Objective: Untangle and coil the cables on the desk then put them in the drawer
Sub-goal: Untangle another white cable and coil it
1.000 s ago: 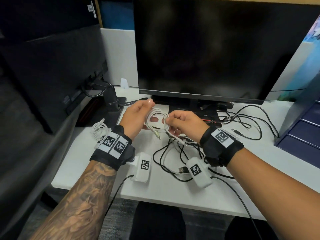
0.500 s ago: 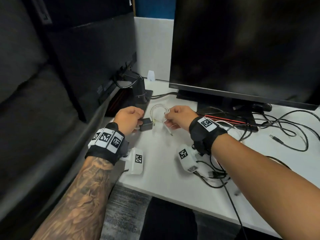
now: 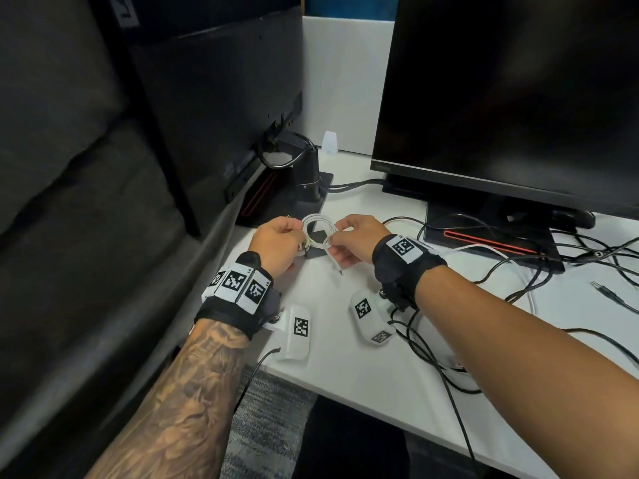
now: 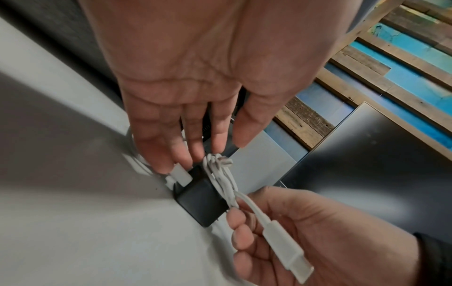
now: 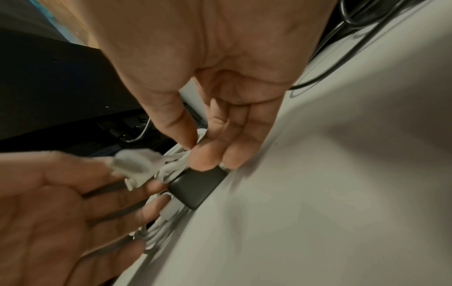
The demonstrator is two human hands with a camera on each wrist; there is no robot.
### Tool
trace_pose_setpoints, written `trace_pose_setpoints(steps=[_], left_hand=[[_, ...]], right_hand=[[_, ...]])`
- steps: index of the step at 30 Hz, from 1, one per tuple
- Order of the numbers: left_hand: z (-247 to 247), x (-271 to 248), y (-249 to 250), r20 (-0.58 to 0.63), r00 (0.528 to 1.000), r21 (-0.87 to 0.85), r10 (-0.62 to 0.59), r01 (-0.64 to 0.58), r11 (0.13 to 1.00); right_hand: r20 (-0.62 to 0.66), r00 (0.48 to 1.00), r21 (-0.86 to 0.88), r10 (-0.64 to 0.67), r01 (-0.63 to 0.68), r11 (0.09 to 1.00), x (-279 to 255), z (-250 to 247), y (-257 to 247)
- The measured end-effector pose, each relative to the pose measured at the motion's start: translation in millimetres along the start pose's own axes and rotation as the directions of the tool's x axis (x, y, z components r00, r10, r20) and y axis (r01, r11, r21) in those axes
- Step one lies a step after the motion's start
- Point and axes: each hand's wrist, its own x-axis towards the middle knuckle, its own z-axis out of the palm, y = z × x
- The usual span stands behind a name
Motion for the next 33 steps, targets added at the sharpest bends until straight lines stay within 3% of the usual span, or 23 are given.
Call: trace_pose_setpoints(steps=[5,10,16,25,28,33], left_hand=[[4,-2,2,-0.023,1.000,0.016,0.014,-0.014,1.000],[6,-5,2,0.014,0.999,0.089,0.046,-0.047,0.995],[11,-8,3,0.055,0.997,0.197,0.045,-0.055,0.979],[5,-8,5,0.074,0.997,0.194,0.012,-0.026,0.981],[6,-10,6,0.068,0.997,0.178,0.042,-0.053,0.983],[7,-14,11,0.028,0.990,0.198,0.141,-0.144,0.970]], right_hand=[[-0.021,1.000,0.049,0.012,-0.011,0.999,0,-3,1],[-0.144,0.987,0.097,0.075,-0.061,0.993,8,-18,3],[-0.166,0.976,0.040,0.143,-0.139,0.990,19,-27,4],[-0.089,0.993,-0.125,0.079,-0.090,0.988,30,-25,-3],[-0.066,0.995,-0.153,0.075,-0.084,0.985,19,-27,-10],[-0.129,0.991,-0.256,-0.042,0.007,0.967,-5,-53,-13]])
